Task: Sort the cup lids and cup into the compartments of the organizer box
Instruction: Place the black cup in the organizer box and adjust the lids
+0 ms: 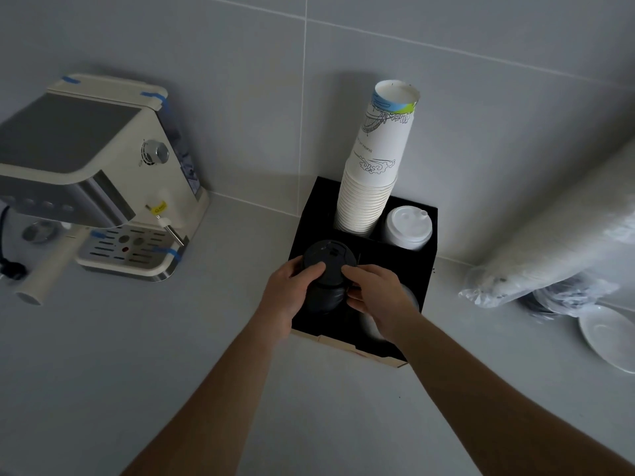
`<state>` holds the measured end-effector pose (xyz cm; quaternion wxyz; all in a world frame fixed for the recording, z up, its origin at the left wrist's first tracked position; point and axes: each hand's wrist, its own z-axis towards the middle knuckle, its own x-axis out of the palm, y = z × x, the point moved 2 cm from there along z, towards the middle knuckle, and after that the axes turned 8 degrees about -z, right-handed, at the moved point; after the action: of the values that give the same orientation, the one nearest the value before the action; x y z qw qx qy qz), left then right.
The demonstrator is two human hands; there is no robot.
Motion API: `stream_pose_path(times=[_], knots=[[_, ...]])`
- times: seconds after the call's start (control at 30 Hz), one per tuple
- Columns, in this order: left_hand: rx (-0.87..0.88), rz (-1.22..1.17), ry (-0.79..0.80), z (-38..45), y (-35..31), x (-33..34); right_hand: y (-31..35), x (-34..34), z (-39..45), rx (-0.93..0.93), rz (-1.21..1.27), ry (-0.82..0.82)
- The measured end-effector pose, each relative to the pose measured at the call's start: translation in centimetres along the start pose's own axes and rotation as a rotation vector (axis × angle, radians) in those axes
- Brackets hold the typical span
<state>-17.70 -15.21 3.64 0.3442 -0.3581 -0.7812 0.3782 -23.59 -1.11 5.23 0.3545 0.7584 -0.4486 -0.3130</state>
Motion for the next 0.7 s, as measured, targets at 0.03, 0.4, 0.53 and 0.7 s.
stream_pose_path(times=[0.03, 0.4, 0.53, 0.7], knots=[[0.003, -0.016, -0.011, -0.2, 0.0, 0.1, 0.1, -0.2, -0.3, 0.005, 0.019, 0.014], [0.049, -0.073, -0.04, -1.2, -0.3, 0.3, 0.6, -1.1, -1.2, -0.052, -0.006, 0.067], [0.056, -0.066, -0.037, -1.5, -0.1, 0.0, 0.6, -1.2, -1.3, -0.054, 0.009, 0.056], [0.047, -0.059, -0.008, -1.8, -0.1, -0.1, 0.7, -1.0, -1.6, -0.051, 0.008, 0.066]])
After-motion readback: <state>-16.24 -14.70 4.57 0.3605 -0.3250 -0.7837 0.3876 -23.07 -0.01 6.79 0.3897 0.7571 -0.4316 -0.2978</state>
